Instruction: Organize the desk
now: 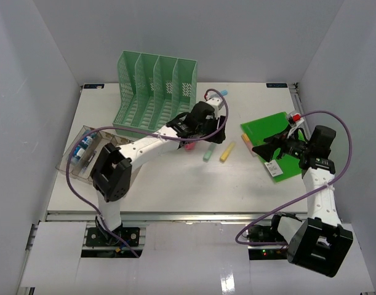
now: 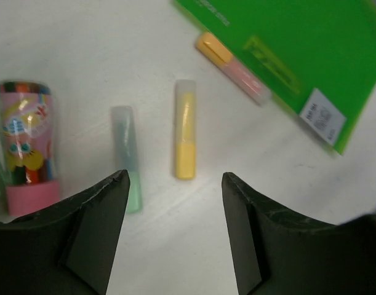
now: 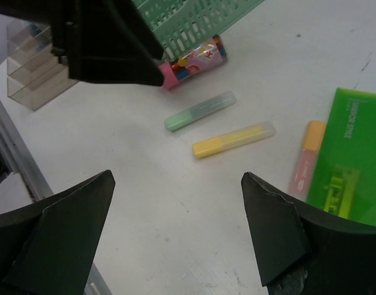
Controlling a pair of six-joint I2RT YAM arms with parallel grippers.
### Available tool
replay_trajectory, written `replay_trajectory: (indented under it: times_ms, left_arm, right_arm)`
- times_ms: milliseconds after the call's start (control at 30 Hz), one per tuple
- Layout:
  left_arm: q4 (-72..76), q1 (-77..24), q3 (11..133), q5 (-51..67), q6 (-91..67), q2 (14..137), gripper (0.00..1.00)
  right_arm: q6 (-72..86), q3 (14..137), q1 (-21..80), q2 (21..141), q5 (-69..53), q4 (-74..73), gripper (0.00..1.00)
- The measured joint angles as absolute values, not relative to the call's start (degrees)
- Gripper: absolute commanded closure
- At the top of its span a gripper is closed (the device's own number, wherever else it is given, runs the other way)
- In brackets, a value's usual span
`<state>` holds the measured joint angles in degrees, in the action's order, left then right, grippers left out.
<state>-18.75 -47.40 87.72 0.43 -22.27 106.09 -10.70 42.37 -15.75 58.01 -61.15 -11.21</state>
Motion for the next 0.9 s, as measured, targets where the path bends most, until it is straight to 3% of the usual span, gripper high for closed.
replay_trajectory:
  times_ms: [333, 567, 900]
  left_arm:
    - [-30.4, -47.5, 111.1, -19.4, -5.9, 126.4, 0.23]
    - [-33.4, -47.5, 113.5, -28.2, 0.9, 131.5, 0.23]
    - [-35.5, -46.8, 115.6, -31.0, 2.6, 136.8, 0.28]
  right_arm:
    - [-9.0, 39.6, -17.2, 55.1, -66.9, -7.7, 0.1]
    - [-9.0, 39.6, -17.2, 55.0, -67.7, -7.1, 0.1]
    - [-9.0, 39.5, -17.2, 55.0, -67.7, -7.1, 0.1]
